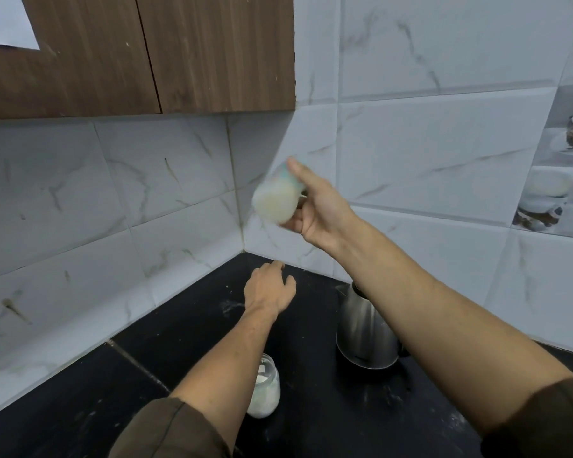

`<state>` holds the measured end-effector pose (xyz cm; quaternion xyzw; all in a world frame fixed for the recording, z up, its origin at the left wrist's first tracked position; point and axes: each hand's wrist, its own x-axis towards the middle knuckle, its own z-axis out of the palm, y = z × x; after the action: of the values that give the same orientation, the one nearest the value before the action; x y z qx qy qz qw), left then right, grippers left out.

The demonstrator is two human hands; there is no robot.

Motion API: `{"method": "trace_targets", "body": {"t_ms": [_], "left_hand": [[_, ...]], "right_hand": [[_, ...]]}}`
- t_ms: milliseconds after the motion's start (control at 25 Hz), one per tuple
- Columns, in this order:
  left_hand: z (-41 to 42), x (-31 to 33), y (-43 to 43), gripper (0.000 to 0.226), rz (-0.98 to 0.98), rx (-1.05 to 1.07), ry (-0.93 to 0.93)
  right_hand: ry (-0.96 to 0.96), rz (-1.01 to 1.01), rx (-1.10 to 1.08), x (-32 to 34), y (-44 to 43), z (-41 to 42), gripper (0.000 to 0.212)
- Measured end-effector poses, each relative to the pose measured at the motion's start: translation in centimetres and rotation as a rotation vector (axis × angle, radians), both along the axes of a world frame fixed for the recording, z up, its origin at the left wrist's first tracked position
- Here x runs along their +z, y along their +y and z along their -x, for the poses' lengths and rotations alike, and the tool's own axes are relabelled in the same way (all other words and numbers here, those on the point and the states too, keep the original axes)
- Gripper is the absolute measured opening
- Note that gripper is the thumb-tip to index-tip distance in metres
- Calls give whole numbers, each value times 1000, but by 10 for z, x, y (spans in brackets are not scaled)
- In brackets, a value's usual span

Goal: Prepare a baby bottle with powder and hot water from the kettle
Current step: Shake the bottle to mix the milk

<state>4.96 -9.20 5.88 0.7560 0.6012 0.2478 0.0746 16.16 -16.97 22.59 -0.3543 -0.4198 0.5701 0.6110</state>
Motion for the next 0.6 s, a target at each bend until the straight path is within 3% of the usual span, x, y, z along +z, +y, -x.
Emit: {"method": "trace_targets", "body": {"t_ms": [80,120,240,280,400,440,480,600], "left_hand": [[-1,-1,1,47,4,-6,-1],[-1,0,0,47,-4,-7,-10],[1,-1,-4,45,-19,9,-23],[2,0,-4,45,-16,11,-25],[2,1,-4,44,-2,12,-21],[2,0,-5,43,1,10,-23],[2,0,-6,43,1,1,-22],[7,-6,-9,42,-5,-3,-11]], "right_hand": [[-193,-104,49,1,-6,-2,34],[-145,-106,20,5,-5,-4,33],[233,-53,-108,4,1,-10,35],[171,-43,-92,4,0,-10,37],[-274,-107,41,-7,-8,-2,37],[-257,-133,38,-7,-9,1,36],[-141,-124,-7,-4,-9,2,36],[443,-129,-219,-4,0,-3,49]]}}
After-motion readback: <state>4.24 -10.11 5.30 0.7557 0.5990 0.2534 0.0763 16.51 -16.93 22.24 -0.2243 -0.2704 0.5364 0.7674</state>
